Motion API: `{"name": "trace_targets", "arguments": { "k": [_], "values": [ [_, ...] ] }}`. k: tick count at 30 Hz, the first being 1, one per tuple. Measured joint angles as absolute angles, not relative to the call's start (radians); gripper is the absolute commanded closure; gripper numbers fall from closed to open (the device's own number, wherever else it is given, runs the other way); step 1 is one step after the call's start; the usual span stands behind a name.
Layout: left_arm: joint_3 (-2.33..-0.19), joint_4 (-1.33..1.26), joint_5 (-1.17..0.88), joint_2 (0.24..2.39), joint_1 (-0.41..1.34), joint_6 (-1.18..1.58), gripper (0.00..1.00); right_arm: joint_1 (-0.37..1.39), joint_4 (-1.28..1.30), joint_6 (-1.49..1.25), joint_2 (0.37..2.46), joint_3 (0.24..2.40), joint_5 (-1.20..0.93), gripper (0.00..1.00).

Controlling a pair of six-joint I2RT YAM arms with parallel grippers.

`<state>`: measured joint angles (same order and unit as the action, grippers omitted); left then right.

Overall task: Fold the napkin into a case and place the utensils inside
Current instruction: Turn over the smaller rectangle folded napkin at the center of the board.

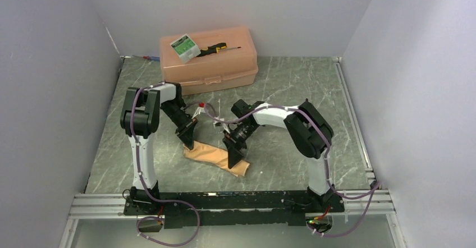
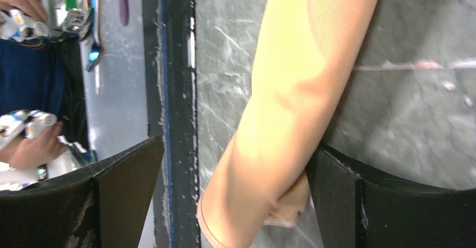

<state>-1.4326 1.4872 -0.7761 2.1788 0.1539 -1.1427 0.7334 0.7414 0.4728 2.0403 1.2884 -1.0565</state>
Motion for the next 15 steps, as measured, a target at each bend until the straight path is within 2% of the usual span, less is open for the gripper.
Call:
{"name": "trace_targets", "arguments": {
  "k": [5,8,9,11,12,15],
  "values": [
    [-1.439,1.474,-0.777,2.218,0.124,-1.069,0.97,0.688,0.624,0.376,1.901,1.163,-0.904,0.02],
    [-1.454,1.462,-0.778,2.233,0.114,-1.021,0.97,0.660,0.519,0.297,1.774,1.075,-0.743,0.19],
    [-1.456,1.457,-0.778,2.236,0.112,-1.005,0.97,0.654,0.485,0.273,1.731,1.053,-0.704,0.33],
    [-1.458,1.450,-0.779,2.241,0.112,-0.984,0.97,0.653,0.417,0.230,1.668,1.037,-0.660,0.81],
    [-1.458,1.447,-0.779,2.241,0.111,-0.972,0.97,0.654,0.378,0.216,1.646,1.037,-0.649,0.99],
    [-1.457,1.433,-0.779,2.241,0.110,-0.941,0.97,0.684,0.274,0.161,1.617,1.041,-0.629,1.00]
  ]
}}
